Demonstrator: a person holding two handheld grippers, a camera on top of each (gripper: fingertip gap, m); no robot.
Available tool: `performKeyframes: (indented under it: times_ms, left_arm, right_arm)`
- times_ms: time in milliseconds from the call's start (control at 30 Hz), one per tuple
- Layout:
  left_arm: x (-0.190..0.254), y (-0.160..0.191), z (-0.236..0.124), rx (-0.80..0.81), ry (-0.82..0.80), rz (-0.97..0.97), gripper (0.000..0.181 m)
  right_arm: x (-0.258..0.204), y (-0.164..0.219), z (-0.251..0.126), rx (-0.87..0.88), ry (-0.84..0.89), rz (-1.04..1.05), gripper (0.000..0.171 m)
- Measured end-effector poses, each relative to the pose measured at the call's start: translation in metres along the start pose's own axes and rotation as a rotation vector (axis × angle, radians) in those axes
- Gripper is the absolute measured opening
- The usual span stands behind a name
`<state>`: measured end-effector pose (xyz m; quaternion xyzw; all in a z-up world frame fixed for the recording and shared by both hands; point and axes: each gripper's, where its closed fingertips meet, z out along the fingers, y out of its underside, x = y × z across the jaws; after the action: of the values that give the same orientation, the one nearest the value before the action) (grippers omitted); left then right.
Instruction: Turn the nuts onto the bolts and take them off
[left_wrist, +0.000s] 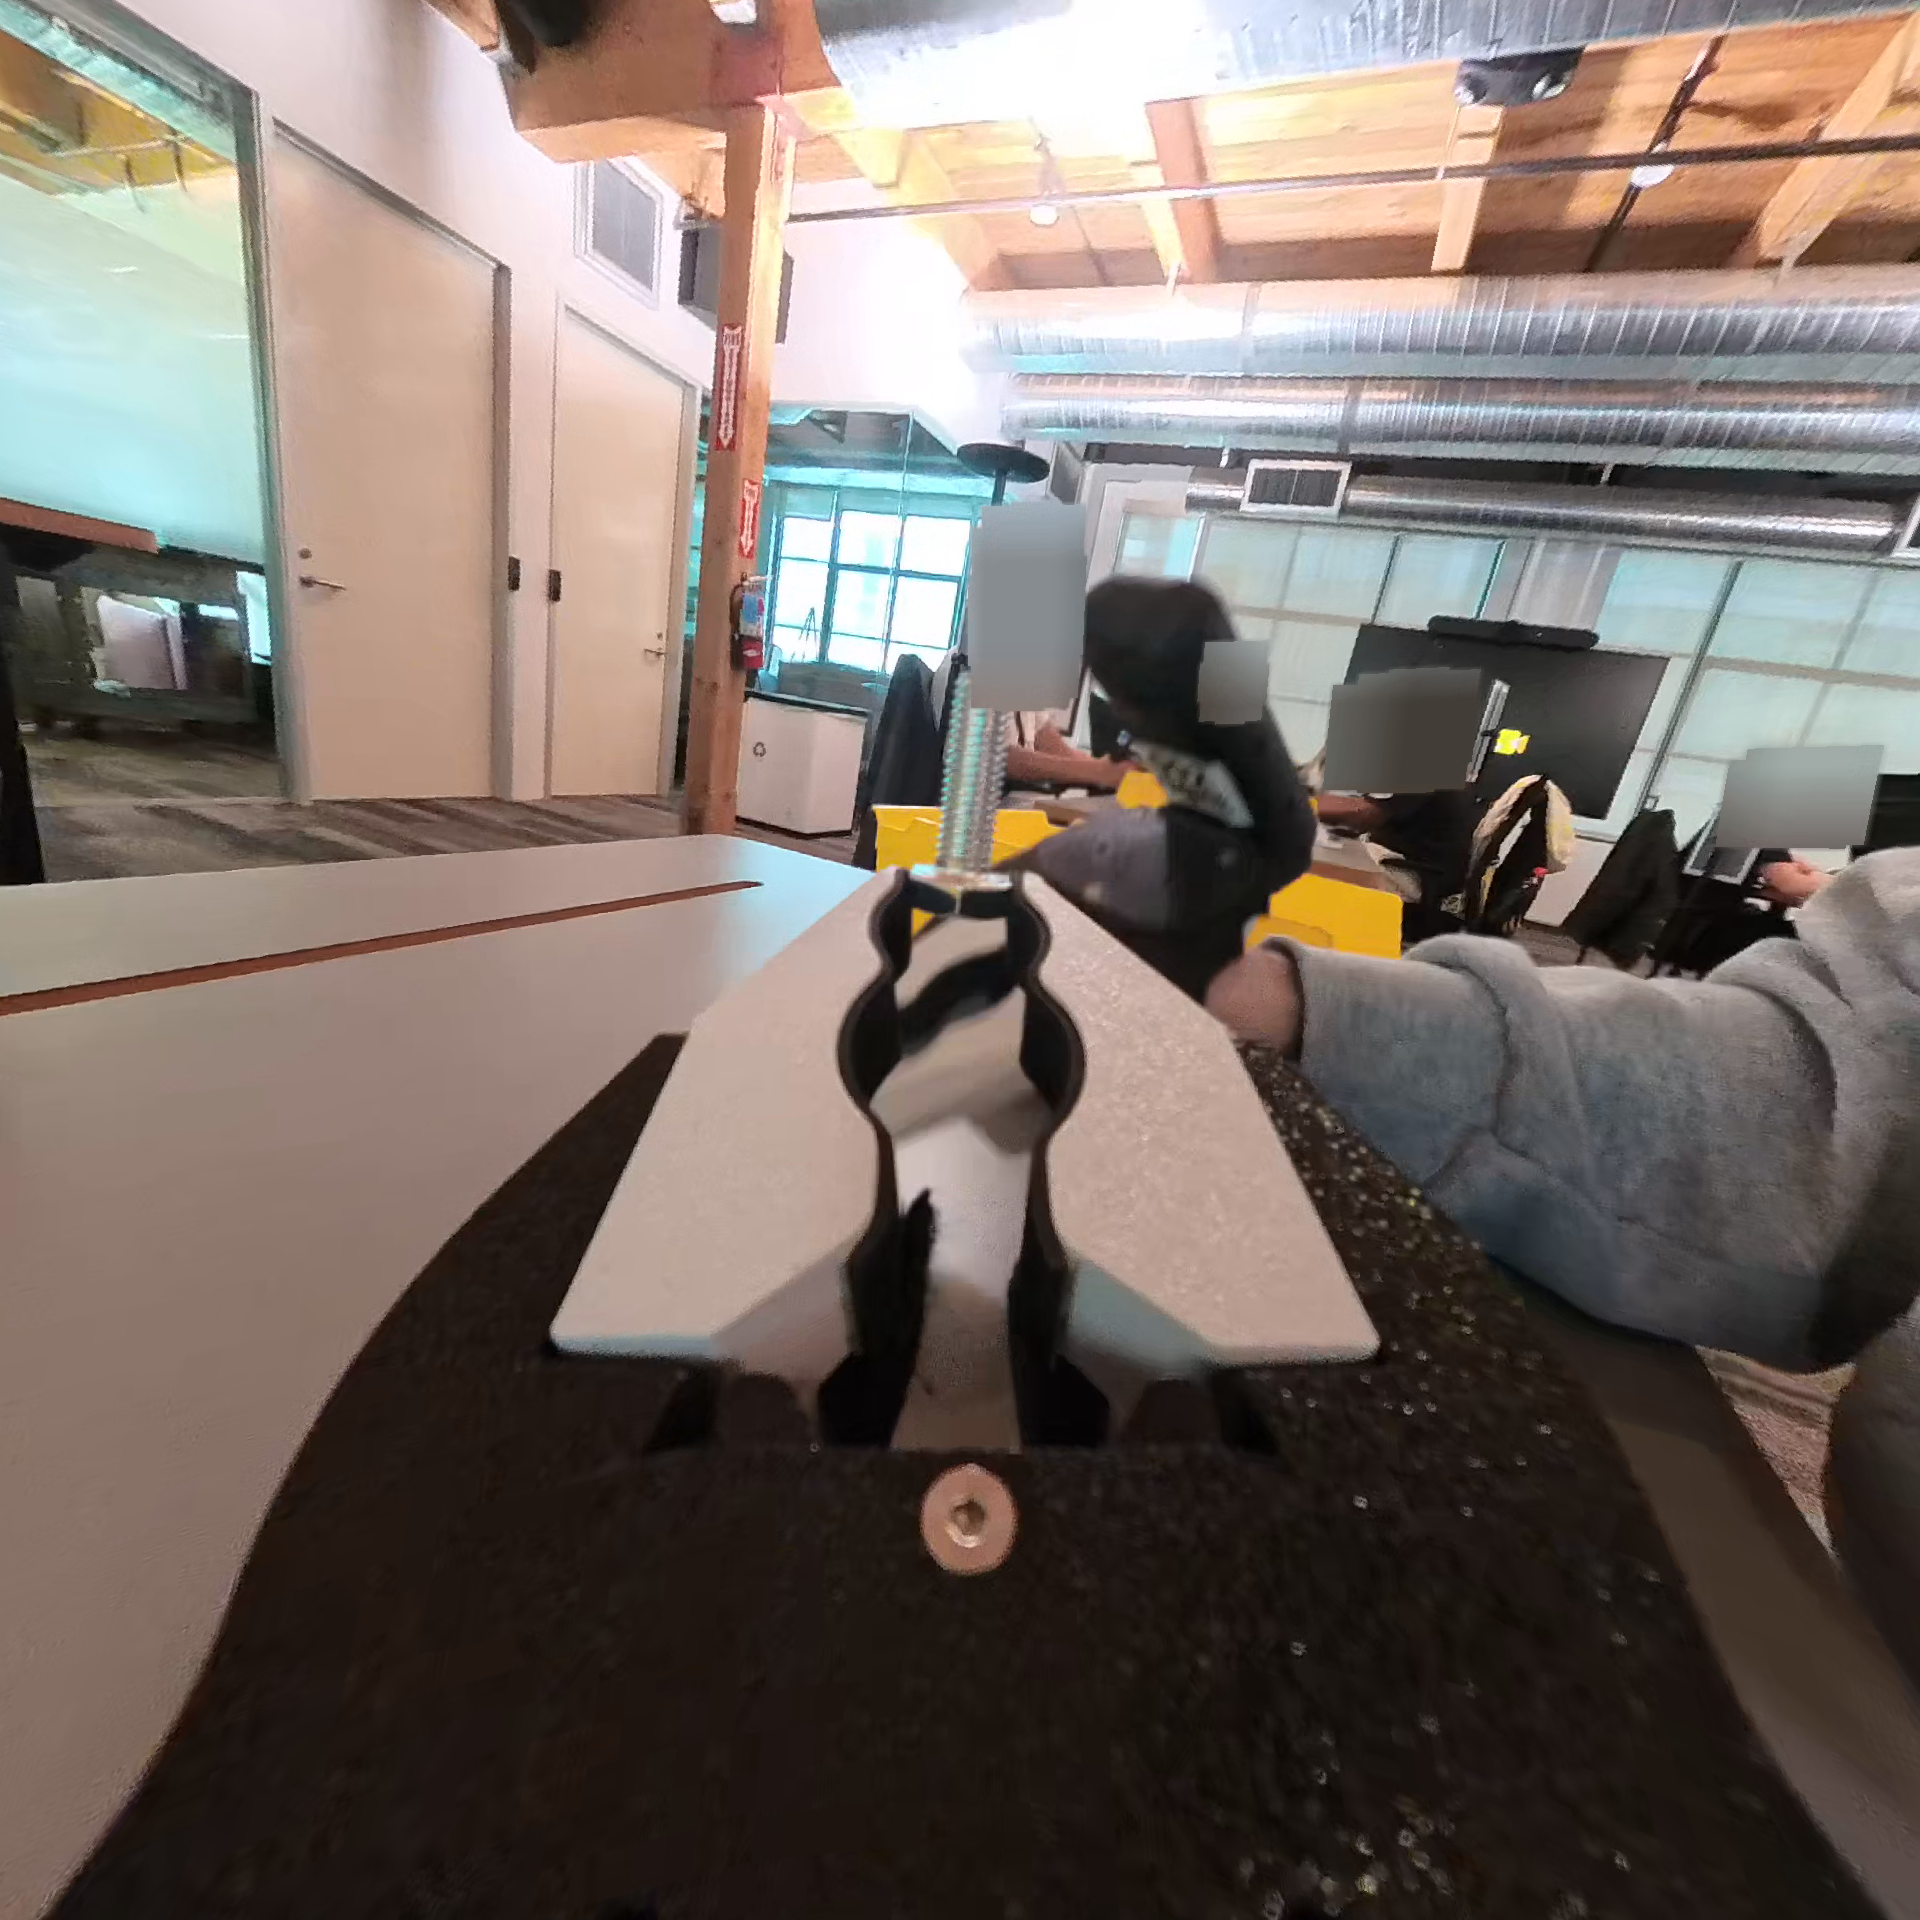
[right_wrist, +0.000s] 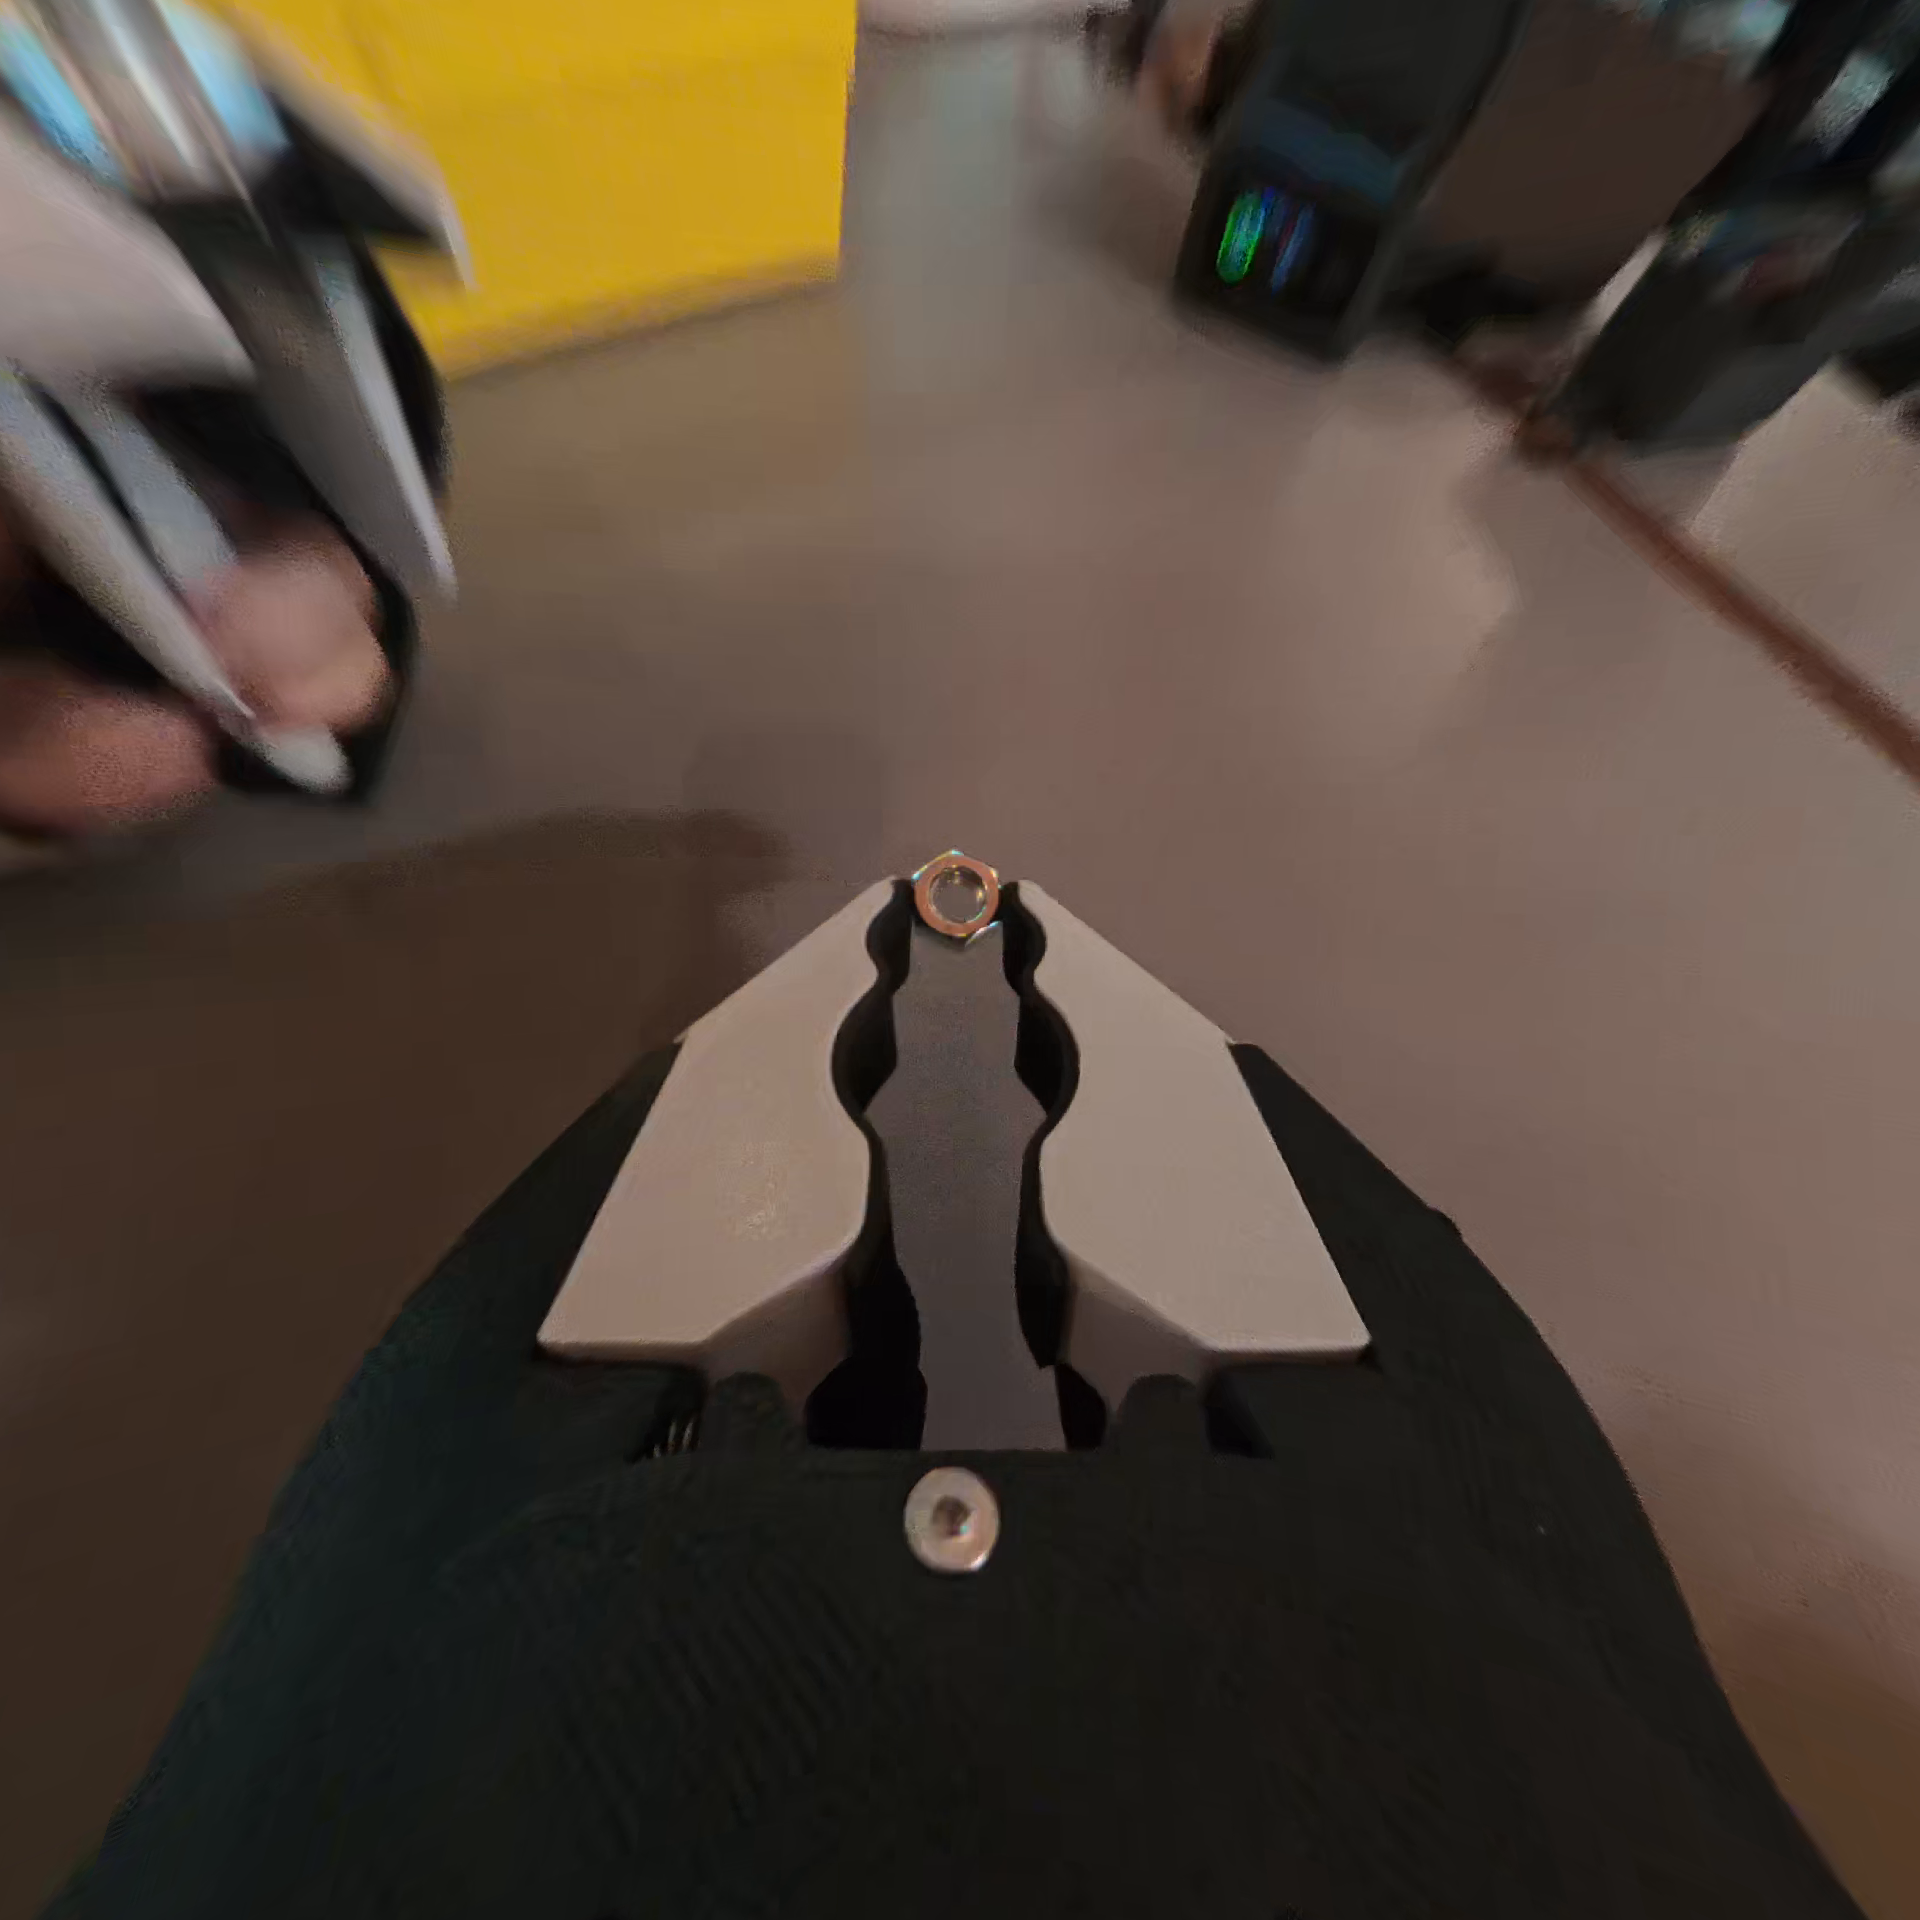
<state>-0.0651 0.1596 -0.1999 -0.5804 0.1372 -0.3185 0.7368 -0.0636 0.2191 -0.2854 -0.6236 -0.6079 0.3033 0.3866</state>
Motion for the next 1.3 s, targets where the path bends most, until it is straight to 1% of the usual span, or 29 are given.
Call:
performKeyframes:
  times_ms: [33, 100, 133, 200, 300, 433, 767, 900, 1000, 1100, 1200, 1300]
  left_arm:
    - [0.001, -0.001, 0.0, 0.01, 0.007, 0.004, 0.015]
    - [0.007, 0.001, 0.002, -0.002, 0.046, -0.008, 0.015]
    - [0.012, 0.003, 0.004, -0.012, 0.075, -0.012, 0.015]
    - [0.022, 0.009, 0.008, -0.048, 0.129, -0.018, 0.015]
    - [0.034, 0.018, 0.013, -0.104, 0.194, -0.029, 0.015]
    - [0.041, 0.021, 0.014, -0.121, 0.238, -0.052, 0.015]
    - [0.049, 0.024, 0.014, -0.143, 0.291, -0.067, 0.015]
    - [0.052, 0.024, 0.013, -0.144, 0.311, -0.063, 0.015]
    - [0.058, 0.024, 0.012, -0.143, 0.361, -0.086, 0.015]
    - [0.064, 0.025, 0.011, -0.157, 0.402, -0.11, 0.015]
    - [0.061, 0.023, 0.011, -0.142, 0.386, -0.12, 0.015]
    - [0.052, 0.022, 0.013, -0.131, 0.331, -0.13, 0.015]
  right_arm:
    - [0.0, -0.022, -0.013, 0.094, -0.034, 0.029, 0.016]
    - [-0.015, -0.06, -0.041, 0.223, -0.183, 0.002, 0.016]
    - [-0.024, -0.074, -0.053, 0.251, -0.251, -0.036, 0.016]
    - [-0.041, -0.089, -0.07, 0.244, -0.349, -0.146, 0.016]
    - [-0.057, -0.096, -0.082, 0.161, -0.445, -0.286, 0.016]
    - [-0.071, -0.09, -0.088, 0.048, -0.546, -0.386, 0.016]
    - [-0.077, -0.084, -0.088, -0.062, -0.606, -0.483, 0.016]
    - [-0.079, -0.083, -0.09, -0.059, -0.659, -0.458, 0.016]
    - [-0.082, -0.082, -0.095, -0.051, -0.714, -0.441, 0.016]
    - [-0.084, -0.08, -0.097, -0.079, -0.757, -0.418, 0.015]
    - [-0.083, -0.083, -0.093, -0.079, -0.717, -0.386, 0.016]
    - [-0.076, -0.087, -0.086, -0.069, -0.597, -0.338, 0.016]
